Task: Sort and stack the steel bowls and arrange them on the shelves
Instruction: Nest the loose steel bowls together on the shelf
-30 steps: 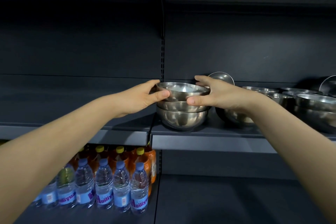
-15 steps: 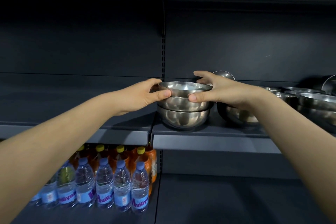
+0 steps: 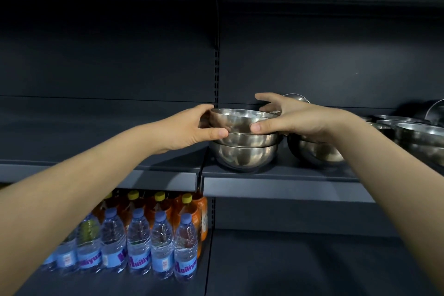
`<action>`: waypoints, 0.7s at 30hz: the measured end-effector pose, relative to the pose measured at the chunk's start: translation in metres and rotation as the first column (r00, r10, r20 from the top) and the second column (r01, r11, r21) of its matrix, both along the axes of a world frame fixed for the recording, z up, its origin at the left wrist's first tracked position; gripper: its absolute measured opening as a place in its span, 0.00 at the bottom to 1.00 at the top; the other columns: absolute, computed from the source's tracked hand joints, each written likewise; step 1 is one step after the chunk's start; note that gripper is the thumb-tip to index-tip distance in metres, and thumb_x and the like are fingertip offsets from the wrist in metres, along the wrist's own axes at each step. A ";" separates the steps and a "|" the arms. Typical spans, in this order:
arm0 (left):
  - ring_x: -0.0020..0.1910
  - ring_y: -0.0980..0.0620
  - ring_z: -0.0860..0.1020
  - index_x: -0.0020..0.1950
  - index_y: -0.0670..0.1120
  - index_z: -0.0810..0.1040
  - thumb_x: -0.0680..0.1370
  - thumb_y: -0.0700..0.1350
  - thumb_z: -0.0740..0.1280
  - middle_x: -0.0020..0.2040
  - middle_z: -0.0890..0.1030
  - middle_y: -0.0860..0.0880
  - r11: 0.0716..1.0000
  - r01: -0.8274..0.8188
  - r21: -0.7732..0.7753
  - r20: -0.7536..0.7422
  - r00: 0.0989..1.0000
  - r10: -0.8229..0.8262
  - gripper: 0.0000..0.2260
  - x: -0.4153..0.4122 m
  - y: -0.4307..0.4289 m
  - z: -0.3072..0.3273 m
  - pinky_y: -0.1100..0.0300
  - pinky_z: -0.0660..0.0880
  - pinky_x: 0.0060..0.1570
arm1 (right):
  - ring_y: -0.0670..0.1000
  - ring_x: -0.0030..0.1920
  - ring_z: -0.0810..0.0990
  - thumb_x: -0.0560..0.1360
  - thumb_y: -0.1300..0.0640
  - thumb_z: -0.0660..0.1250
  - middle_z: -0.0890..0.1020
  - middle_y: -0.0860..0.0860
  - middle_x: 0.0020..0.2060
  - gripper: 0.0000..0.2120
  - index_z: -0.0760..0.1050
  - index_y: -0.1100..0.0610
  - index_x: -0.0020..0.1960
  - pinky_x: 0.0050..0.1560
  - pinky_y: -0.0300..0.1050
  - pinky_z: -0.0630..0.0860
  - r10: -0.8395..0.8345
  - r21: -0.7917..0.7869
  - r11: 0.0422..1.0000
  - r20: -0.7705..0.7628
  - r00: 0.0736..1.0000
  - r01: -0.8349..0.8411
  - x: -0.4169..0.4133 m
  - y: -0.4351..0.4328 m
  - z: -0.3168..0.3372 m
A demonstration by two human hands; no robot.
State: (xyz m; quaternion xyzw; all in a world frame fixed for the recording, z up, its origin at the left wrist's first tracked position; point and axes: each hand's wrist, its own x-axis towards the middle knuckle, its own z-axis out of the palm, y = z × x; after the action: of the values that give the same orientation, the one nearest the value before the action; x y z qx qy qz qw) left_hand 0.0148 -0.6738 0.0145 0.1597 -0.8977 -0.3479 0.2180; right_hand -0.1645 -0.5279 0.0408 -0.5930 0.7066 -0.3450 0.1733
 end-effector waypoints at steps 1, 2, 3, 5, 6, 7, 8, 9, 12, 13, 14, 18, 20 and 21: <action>0.51 0.69 0.72 0.74 0.47 0.59 0.69 0.52 0.69 0.52 0.72 0.64 1.000 -0.009 -0.002 0.004 1.000 0.009 0.36 0.000 -0.002 0.000 0.74 0.68 0.50 | 0.47 0.65 0.68 0.56 0.40 0.75 0.64 0.50 0.72 0.52 0.55 0.43 0.75 0.63 0.41 0.64 0.001 0.002 1.000 -0.003 1.000 -0.001 0.000 -0.001 0.001; 0.52 0.69 0.72 0.74 0.47 0.59 0.71 0.53 0.69 0.53 0.72 0.64 1.000 -0.017 -0.004 0.012 1.000 0.017 0.35 0.000 -0.002 0.000 0.74 0.68 0.51 | 0.47 0.65 0.68 0.57 0.40 0.77 0.64 0.50 0.72 0.53 0.55 0.43 0.75 0.63 0.41 0.64 0.002 0.005 1.000 -0.006 1.000 -0.002 0.000 -0.001 0.001; 0.55 0.66 0.72 0.74 0.47 0.60 0.71 0.56 0.69 0.55 0.73 0.62 0.999 -0.035 -0.002 0.015 0.999 0.035 0.36 0.001 -0.002 0.000 0.73 0.68 0.56 | 0.46 0.65 0.67 0.57 0.40 0.77 0.64 0.50 0.72 0.53 0.55 0.43 0.75 0.63 0.41 0.64 0.002 0.005 1.000 -0.008 1.000 -0.002 0.000 -0.001 0.001; 0.62 0.58 0.73 0.71 0.49 0.65 0.66 0.68 0.67 0.61 0.74 0.56 0.997 -0.072 0.010 0.004 0.997 0.072 0.39 0.002 -0.002 -0.001 0.60 0.67 0.67 | 0.46 0.64 0.67 0.55 0.41 0.75 0.63 0.50 0.73 0.53 0.54 0.43 0.76 0.62 0.40 0.64 0.004 -0.002 1.000 -0.004 1.000 -0.004 0.000 -0.001 0.001; 0.64 0.55 0.73 0.68 0.50 0.67 0.63 0.71 0.65 0.62 0.75 0.54 0.997 -0.078 0.019 -0.007 0.997 0.079 0.40 0.003 -0.001 -0.001 0.55 0.66 0.69 | 0.45 0.65 0.66 0.55 0.41 0.74 0.63 0.50 0.73 0.53 0.54 0.43 0.76 0.62 0.40 0.63 0.005 -0.008 1.000 0.002 1.000 -0.005 0.001 0.000 0.001; 0.64 0.54 0.73 0.68 0.50 0.68 0.62 0.72 0.63 0.62 0.76 0.52 0.997 -0.079 0.022 -0.013 0.997 0.079 0.41 0.004 -0.001 -0.002 0.52 0.67 0.69 | 0.46 0.65 0.66 0.55 0.42 0.74 0.62 0.50 0.74 0.53 0.54 0.44 0.76 0.62 0.40 0.63 0.005 -0.012 1.000 0.008 1.000 -0.004 0.001 0.000 0.001; 0.63 0.53 0.74 0.67 0.50 0.68 0.62 0.73 0.63 0.62 0.76 0.52 0.997 -0.076 0.019 -0.013 0.997 0.076 0.40 0.004 -0.001 -0.002 0.51 0.67 0.69 | 0.46 0.67 0.66 0.55 0.42 0.74 0.62 0.50 0.74 0.54 0.54 0.44 0.76 0.63 0.40 0.63 0.003 -0.014 1.000 0.012 1.000 -0.003 0.001 0.001 0.001; 0.63 0.53 0.74 0.67 0.50 0.68 0.64 0.73 0.62 0.61 0.76 0.52 0.997 -0.075 0.019 -0.013 0.997 0.076 0.39 0.004 -0.001 -0.002 0.51 0.67 0.69 | 0.47 0.69 0.65 0.55 0.42 0.74 0.61 0.50 0.74 0.54 0.54 0.44 0.76 0.65 0.40 0.63 0.003 -0.014 1.000 0.017 1.000 -0.002 0.001 0.001 0.001; 0.63 0.53 0.73 0.63 0.51 0.69 0.62 0.69 0.62 0.60 0.76 0.52 0.997 -0.073 0.033 -0.012 0.997 0.073 0.35 0.003 0.000 -0.001 0.50 0.67 0.69 | 0.48 0.72 0.64 0.54 0.42 0.74 0.60 0.50 0.75 0.55 0.53 0.44 0.76 0.70 0.43 0.62 0.002 -0.010 1.000 0.026 1.000 -0.002 0.001 0.001 0.000; 0.63 0.53 0.73 0.62 0.52 0.69 0.63 0.69 0.62 0.60 0.76 0.52 0.997 -0.075 0.033 -0.009 0.997 0.075 0.33 0.003 -0.001 -0.001 0.50 0.67 0.69 | 0.49 0.72 0.63 0.54 0.42 0.75 0.60 0.50 0.75 0.55 0.53 0.44 0.76 0.71 0.43 0.61 0.001 -0.007 1.000 0.026 1.000 -0.001 0.001 0.001 0.000; 0.63 0.53 0.73 0.62 0.52 0.69 0.64 0.70 0.62 0.61 0.76 0.52 0.997 -0.070 0.031 -0.008 0.997 0.071 0.33 0.003 -0.001 -0.001 0.50 0.67 0.69 | 0.49 0.73 0.63 0.54 0.42 0.75 0.60 0.50 0.75 0.55 0.53 0.44 0.76 0.71 0.43 0.60 0.001 -0.003 1.000 0.027 1.000 -0.001 0.001 0.002 0.000; 0.68 0.53 0.69 0.73 0.47 0.63 0.62 0.75 0.63 0.69 0.71 0.50 0.997 -0.068 0.039 -0.009 0.998 0.069 0.48 0.005 -0.006 0.000 0.51 0.64 0.71 | 0.48 0.74 0.60 0.54 0.39 0.73 0.59 0.49 0.76 0.55 0.52 0.44 0.77 0.72 0.44 0.58 -0.005 0.000 1.000 0.019 1.000 0.005 0.001 0.005 0.000; 0.70 0.52 0.67 0.76 0.47 0.57 0.65 0.73 0.61 0.73 0.66 0.49 0.996 -0.074 0.057 -0.012 0.997 0.075 0.47 0.008 -0.006 0.003 0.51 0.62 0.72 | 0.48 0.73 0.62 0.54 0.36 0.71 0.61 0.48 0.75 0.54 0.54 0.44 0.76 0.73 0.46 0.59 -0.042 -0.021 0.999 -0.003 0.999 0.042 0.001 0.009 0.002; 0.70 0.52 0.67 0.76 0.47 0.56 0.64 0.71 0.61 0.74 0.65 0.49 0.995 -0.082 0.060 -0.013 0.996 0.083 0.47 0.011 -0.006 0.006 0.52 0.62 0.72 | 0.48 0.72 0.63 0.56 0.34 0.70 0.62 0.47 0.74 0.52 0.55 0.44 0.76 0.73 0.47 0.60 -0.069 -0.033 0.997 -0.020 0.997 0.068 0.001 0.011 0.003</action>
State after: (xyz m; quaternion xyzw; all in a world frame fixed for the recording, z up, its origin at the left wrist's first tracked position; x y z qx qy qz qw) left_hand 0.0261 -0.6793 0.0208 0.2002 -0.8779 -0.3663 0.2344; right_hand -0.1637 -0.5174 0.0442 -0.5748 0.7226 -0.3558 0.1445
